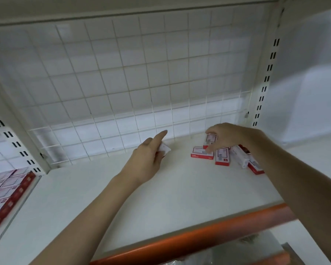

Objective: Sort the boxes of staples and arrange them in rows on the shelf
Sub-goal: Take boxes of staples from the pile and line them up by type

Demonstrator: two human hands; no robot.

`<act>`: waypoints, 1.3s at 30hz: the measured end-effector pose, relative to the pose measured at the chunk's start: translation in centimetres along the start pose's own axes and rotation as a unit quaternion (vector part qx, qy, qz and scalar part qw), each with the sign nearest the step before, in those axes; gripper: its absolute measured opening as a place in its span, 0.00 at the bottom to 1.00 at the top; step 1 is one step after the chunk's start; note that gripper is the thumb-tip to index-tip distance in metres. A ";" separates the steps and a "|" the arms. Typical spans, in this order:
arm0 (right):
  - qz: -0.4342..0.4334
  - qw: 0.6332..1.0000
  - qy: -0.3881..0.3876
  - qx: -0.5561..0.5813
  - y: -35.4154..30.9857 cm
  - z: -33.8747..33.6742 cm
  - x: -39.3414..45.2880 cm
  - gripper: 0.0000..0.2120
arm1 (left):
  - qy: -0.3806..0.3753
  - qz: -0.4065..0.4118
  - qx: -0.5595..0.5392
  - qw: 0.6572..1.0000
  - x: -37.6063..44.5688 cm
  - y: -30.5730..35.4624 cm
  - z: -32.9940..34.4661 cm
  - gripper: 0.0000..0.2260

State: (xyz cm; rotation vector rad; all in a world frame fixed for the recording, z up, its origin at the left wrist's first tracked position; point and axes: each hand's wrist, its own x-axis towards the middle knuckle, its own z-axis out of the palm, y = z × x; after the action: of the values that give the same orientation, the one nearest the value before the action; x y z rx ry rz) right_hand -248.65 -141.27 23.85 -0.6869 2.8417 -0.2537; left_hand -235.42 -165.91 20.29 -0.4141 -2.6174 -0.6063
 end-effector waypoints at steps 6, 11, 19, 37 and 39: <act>-0.079 0.986 0.142 0.036 -3.6 0.9 -5.5 0.39 | 0.053 -0.107 -0.116 0.986 -2.3 2.0 -1.5 0.16; -0.103 0.973 0.192 0.080 -6.6 4.0 -10.3 0.36 | 0.086 -0.181 -0.170 0.965 -6.6 3.2 -3.3 0.25; -0.145 0.954 0.224 0.134 -13.9 6.9 -13.4 0.29 | 0.138 -0.202 -0.211 0.946 -13.2 0.6 -6.8 0.27; -0.159 0.944 0.220 0.187 -35.7 12.2 -11.6 0.28 | 0.069 -0.216 -0.289 0.930 -25.0 -10.5 -19.3 0.27; -0.166 0.947 0.206 0.185 -36.8 12.7 -11.4 0.32 | 0.079 -0.211 -0.259 0.939 -25.6 -11.1 -19.6 0.28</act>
State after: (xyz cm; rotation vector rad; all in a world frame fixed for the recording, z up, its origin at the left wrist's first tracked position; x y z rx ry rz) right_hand -219.85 -169.71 21.30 -1.1322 2.8932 -1.0683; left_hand -210.87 -189.60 20.64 0.0608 -2.3716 -1.4198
